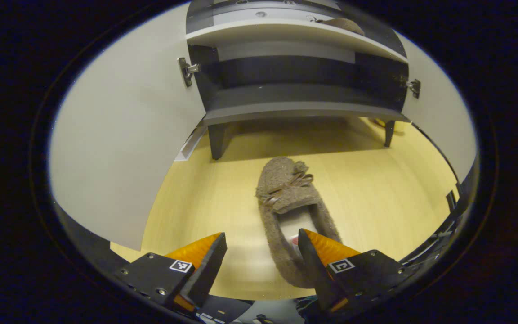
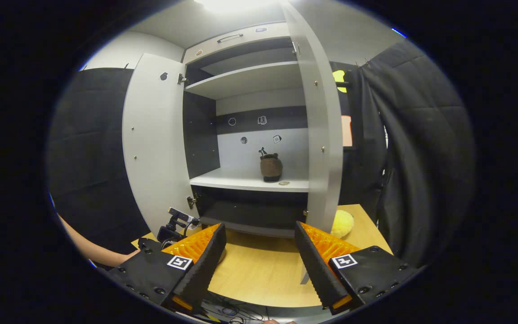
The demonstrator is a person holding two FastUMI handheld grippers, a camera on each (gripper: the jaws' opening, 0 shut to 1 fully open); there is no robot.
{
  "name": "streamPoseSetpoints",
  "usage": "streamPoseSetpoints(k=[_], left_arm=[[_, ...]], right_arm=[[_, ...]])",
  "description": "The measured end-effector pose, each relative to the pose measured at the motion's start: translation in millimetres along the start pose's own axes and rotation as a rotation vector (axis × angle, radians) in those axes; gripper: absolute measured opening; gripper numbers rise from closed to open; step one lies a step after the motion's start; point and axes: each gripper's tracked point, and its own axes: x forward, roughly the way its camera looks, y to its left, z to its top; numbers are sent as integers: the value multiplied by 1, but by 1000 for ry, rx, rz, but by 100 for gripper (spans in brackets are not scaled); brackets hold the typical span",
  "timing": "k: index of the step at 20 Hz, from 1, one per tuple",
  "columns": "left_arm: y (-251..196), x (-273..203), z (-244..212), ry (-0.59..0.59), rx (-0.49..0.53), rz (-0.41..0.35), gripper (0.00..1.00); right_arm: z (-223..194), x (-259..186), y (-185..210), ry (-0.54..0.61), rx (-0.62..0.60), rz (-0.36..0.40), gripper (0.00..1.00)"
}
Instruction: Grab one shoe with the right hand and put it into the shoe cabinet, grab the other shoe with the left hand and put it into the shoe cabinet; then close the right door with the right hand and the left door with the left hand.
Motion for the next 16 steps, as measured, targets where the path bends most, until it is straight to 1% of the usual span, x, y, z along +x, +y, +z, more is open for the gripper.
streamPoseSetpoints(k=[3, 4, 5, 6, 7, 8, 9, 10, 12, 13, 14, 15, 16], left_arm=[[1, 19, 3, 14, -46, -13, 92], [0, 26, 4, 25, -59, -29, 96], [-5, 31, 5, 32, -69, -61, 96], [-9, 35, 8, 32, -65, -87, 89], [-9, 42, 9, 32, -57, -96, 94], [-12, 47, 10, 43, -42, -109, 69], [-14, 49, 12, 51, -22, -119, 68], [-17, 52, 14, 49, -5, -133, 68], [-23, 59, 11, 64, -9, -174, 68], [-23, 60, 2, 89, -21, -202, 59], [-22, 61, 3, 84, -54, -227, 80], [-21, 65, 1, 99, -106, -248, 62], [-31, 68, 1, 122, -184, -294, 61]], right_arm=[[-1, -7, -17, -10, 2, -78, 97], [-5, -9, -24, 3, 8, -112, 92], [-10, -12, -31, 16, 14, -149, 97], [-12, -17, -38, 25, 28, -188, 92], [-15, -21, -46, 36, 50, -228, 97], [-21, -26, -53, 56, 79, -268, 97], [-24, -30, -59, 71, 104, -298, 92], [-26, -37, -64, 78, 120, -332, 97], [-30, -47, -76, 87, 138, -402, 97], [-33, -50, -81, 93, 142, -434, 97], [-38, -54, -87, 110, 142, -467, 97], [-43, -58, -90, 136, 145, -495, 97], [-45, -61, -92, 149, 152, -512, 97]])
